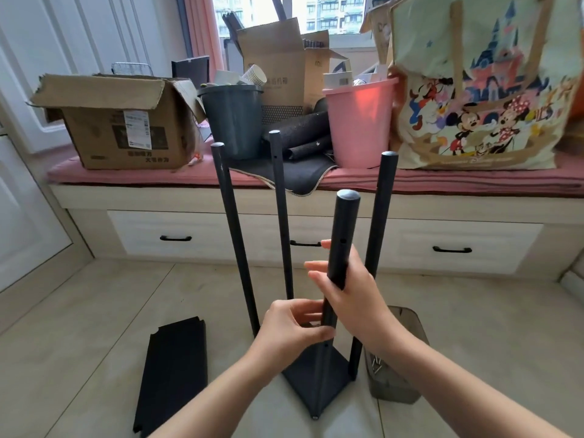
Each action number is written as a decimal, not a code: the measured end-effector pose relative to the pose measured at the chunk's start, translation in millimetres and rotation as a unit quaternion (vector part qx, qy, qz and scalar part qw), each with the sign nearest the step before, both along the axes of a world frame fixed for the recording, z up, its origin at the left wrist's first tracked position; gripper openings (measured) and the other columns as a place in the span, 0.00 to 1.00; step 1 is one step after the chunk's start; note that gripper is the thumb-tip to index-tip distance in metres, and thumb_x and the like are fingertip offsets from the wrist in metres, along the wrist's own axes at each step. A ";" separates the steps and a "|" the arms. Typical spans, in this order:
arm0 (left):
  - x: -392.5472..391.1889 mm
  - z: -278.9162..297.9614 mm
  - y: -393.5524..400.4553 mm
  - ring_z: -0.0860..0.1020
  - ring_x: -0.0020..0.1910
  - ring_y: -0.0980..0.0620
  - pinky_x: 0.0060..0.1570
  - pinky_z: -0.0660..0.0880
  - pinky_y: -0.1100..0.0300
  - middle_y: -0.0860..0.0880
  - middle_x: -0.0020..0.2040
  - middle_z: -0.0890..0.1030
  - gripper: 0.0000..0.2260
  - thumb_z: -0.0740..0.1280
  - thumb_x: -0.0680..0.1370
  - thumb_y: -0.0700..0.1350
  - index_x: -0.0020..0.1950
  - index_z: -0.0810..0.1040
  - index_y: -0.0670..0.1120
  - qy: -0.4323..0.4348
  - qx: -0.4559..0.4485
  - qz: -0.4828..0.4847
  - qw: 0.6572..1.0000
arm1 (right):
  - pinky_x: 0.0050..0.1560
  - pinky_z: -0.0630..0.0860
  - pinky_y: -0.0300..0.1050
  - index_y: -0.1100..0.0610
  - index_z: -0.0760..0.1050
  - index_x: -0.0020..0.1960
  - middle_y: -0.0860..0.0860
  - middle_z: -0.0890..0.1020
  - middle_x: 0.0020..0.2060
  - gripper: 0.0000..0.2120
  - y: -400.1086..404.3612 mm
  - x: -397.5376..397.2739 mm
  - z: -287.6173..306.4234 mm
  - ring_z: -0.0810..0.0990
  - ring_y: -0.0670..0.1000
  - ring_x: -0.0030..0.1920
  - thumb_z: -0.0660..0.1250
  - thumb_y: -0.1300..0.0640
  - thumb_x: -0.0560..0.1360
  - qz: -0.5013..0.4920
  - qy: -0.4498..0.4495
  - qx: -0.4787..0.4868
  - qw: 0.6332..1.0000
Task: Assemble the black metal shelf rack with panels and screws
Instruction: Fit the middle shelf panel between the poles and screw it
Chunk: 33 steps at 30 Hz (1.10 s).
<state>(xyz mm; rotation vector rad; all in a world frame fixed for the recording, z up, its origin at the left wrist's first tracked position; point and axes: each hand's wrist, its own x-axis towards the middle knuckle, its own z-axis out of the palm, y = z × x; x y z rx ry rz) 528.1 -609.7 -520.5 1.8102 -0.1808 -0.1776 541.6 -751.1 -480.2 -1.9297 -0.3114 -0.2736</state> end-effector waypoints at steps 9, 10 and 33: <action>71.9 54.9 73.5 0.79 0.58 0.50 0.61 0.76 0.55 0.48 0.57 0.82 0.12 0.68 0.79 0.37 0.62 0.80 0.47 -0.058 0.013 0.270 0.961 | 0.58 0.77 0.48 0.51 0.69 0.57 0.51 0.86 0.48 0.13 -20.1 0.6 6.8 0.85 0.51 0.52 0.63 0.66 0.79 0.149 0.036 0.021 0.988; 83.9 60.6 79.7 0.78 0.60 0.48 0.61 0.76 0.54 0.47 0.60 0.80 0.14 0.68 0.79 0.38 0.66 0.78 0.45 -0.060 0.014 0.292 0.954 | 0.57 0.77 0.45 0.51 0.69 0.57 0.51 0.86 0.48 0.12 -21.2 0.3 6.7 0.85 0.51 0.52 0.63 0.67 0.79 0.154 0.035 0.017 0.987; 118.7 51.0 122.2 0.76 0.44 0.52 0.42 0.70 0.62 0.49 0.44 0.76 0.04 0.67 0.81 0.43 0.49 0.72 0.49 -0.157 0.017 0.309 0.938 | 0.49 0.77 0.42 0.54 0.69 0.50 0.54 0.82 0.41 0.10 -24.0 24.3 10.5 0.82 0.51 0.45 0.63 0.68 0.79 0.113 0.040 0.016 0.993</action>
